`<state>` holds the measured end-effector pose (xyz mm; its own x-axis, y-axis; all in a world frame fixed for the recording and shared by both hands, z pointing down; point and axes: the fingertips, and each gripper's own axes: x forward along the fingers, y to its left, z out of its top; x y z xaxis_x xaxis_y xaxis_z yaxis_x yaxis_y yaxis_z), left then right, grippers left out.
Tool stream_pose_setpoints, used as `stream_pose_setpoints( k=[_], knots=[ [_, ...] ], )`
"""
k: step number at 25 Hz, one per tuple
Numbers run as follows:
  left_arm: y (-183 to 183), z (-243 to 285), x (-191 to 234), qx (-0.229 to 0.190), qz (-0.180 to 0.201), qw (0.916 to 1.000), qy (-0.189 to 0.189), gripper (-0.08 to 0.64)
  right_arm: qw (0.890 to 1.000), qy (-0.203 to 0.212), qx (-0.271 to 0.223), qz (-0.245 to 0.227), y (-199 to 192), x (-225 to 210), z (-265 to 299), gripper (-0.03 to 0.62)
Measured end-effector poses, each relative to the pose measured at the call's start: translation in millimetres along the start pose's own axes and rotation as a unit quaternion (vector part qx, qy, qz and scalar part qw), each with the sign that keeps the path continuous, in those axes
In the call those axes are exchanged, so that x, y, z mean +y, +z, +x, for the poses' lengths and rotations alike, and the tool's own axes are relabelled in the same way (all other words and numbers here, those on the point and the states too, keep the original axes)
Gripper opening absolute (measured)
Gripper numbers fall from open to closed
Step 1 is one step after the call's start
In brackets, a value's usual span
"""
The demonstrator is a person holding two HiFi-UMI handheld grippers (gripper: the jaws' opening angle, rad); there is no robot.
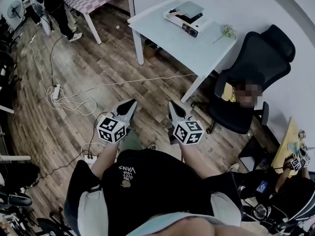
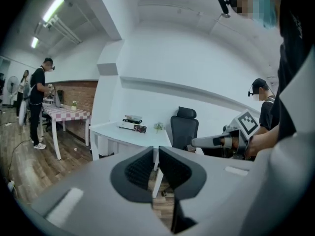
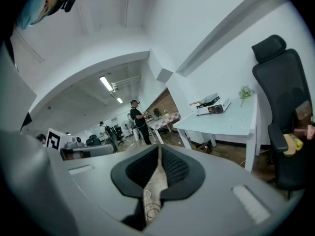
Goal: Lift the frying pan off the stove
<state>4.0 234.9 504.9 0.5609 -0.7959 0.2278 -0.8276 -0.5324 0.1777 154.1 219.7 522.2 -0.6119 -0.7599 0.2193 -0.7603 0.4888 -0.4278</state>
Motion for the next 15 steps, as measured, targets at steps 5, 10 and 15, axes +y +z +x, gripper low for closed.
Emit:
stream_pose_setpoints(
  k=[5,10,15],
  knots=[
    [3,13,9,-0.009,-0.015,0.9998,-0.007,0.218,0.995,0.024,-0.030,0.093,12,-4,11,0.173],
    [3,26,33,-0.006,-0.027,0.9994,-0.020,0.229,0.987,0.030,-0.049,0.152,23,-11,36,0.183],
    [5,46,77,-0.001,-0.047,0.9984,-0.032,0.229,0.986,0.008,-0.051,0.161,35,-24,84,0.183]
  ],
)
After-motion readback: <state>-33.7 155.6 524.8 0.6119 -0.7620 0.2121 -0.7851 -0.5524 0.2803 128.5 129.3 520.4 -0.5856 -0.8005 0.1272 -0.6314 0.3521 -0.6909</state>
